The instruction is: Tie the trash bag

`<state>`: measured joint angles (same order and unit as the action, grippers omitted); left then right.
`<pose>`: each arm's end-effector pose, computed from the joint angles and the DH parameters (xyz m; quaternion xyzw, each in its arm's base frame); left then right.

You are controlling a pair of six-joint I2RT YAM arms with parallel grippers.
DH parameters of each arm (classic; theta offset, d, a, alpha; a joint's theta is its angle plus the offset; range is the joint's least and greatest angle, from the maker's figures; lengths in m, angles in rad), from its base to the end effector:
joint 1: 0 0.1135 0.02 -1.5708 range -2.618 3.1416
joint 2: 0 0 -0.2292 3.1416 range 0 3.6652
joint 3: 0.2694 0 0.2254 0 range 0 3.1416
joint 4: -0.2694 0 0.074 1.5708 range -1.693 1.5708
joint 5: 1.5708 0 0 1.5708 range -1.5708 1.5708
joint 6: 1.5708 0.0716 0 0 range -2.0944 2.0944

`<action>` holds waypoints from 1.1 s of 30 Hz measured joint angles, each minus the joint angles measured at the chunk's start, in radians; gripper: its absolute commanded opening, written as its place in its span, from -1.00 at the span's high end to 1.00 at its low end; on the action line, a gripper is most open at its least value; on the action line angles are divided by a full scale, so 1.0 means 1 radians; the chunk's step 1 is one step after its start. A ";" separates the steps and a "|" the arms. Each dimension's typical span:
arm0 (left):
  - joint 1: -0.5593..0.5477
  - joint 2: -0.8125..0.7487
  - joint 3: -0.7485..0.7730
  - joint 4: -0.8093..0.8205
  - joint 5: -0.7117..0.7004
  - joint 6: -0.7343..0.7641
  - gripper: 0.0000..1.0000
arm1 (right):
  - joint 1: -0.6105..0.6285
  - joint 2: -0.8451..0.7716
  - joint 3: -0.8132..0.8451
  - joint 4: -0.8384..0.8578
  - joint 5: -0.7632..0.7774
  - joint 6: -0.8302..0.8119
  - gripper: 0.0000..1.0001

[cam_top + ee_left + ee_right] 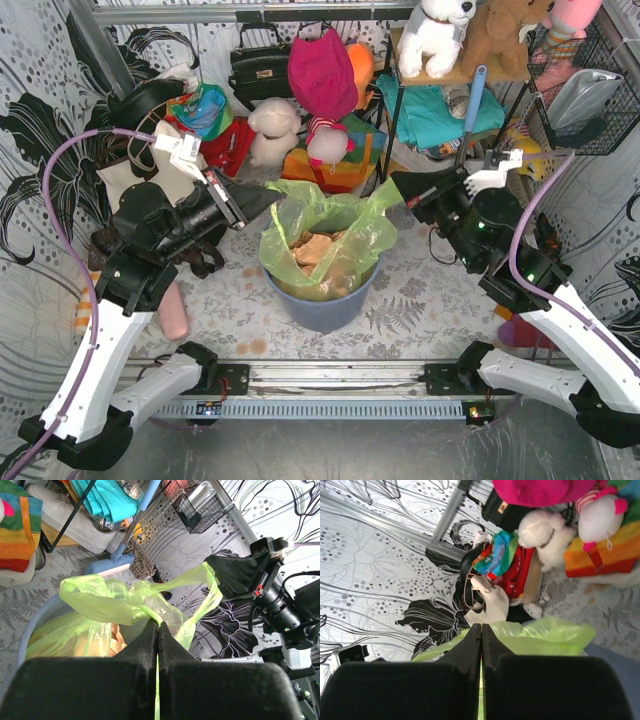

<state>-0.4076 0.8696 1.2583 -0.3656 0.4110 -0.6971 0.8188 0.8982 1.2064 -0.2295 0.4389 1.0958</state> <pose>0.1632 -0.1016 0.4297 0.0457 0.6981 -0.4888 0.5212 0.1619 0.1285 0.4268 0.2498 0.6340 0.5010 0.5335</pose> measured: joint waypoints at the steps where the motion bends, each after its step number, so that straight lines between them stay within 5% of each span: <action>1: 0.000 0.003 0.005 0.000 0.000 0.002 1.00 | 0.000 0.014 0.026 -0.001 0.001 -0.021 1.00; 11: 0.000 0.024 0.117 0.048 0.005 0.042 1.00 | 0.000 0.128 0.274 0.022 -0.040 -0.238 1.00; 21: 0.000 -0.105 0.058 0.133 0.013 0.047 0.90 | 0.000 0.046 0.242 0.060 -0.166 -0.277 0.96; 25: 0.000 -0.189 0.018 0.111 0.003 0.047 0.12 | 0.000 0.003 0.229 -0.010 -0.193 -0.269 0.03; 33: 0.000 -0.203 0.050 -0.011 -0.042 0.051 -0.40 | 0.000 -0.048 0.231 -0.190 -0.198 -0.243 -0.49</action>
<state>-0.4076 0.6670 1.3079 -0.3767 0.3691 -0.6464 0.8188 0.8501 1.4376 -0.4194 0.2405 0.8528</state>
